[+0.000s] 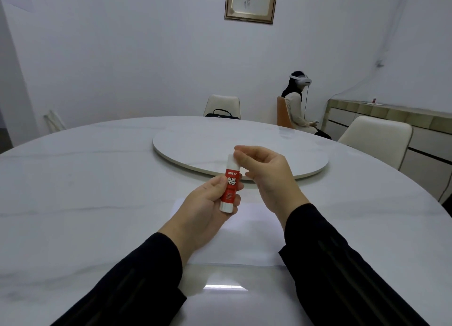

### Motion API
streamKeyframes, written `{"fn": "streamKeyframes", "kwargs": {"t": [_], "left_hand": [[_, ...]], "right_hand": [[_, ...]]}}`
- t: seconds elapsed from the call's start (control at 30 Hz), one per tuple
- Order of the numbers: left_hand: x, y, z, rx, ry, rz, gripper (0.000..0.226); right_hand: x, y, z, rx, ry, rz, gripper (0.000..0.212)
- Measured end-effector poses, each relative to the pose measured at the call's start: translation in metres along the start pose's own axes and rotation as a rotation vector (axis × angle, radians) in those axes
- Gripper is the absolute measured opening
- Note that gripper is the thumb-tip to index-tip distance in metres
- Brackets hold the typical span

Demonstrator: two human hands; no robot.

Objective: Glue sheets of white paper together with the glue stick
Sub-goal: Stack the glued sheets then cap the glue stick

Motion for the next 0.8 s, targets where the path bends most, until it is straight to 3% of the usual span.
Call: {"fn": "streamKeyframes", "kwargs": {"t": [0.13, 0.27, 0.37, 0.53, 0.8], "left_hand": [[-0.001, 0.002, -0.001, 0.008, -0.032, 0.041, 0.029], [0.0, 0.002, -0.001, 0.01, -0.037, 0.043, 0.028], [0.0, 0.002, -0.001, 0.006, -0.039, 0.054, 0.028], [0.0, 0.001, 0.0, 0.007, -0.045, 0.055, 0.028], [0.001, 0.0, 0.0, 0.007, -0.025, -0.02, 0.029]], "right_hand": [[0.004, 0.001, 0.001, 0.036, -0.053, -0.04, 0.02], [0.004, -0.002, 0.003, -0.006, 0.008, -0.052, 0.022], [0.008, 0.002, 0.003, 0.039, -0.06, -0.084, 0.02], [0.01, -0.002, 0.004, 0.042, -0.062, 0.009, 0.027], [0.006, -0.006, 0.003, -0.02, -0.022, 0.069, 0.008]]}}
Point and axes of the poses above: each hand's wrist, its own z-axis away from the middle knuckle, its own x-axis out of the palm, y = z × x, the point moved 4 cm from there along -z, towards the middle knuckle, and after that the axes turned 4 degrees about -y, right-handed, at the moved point
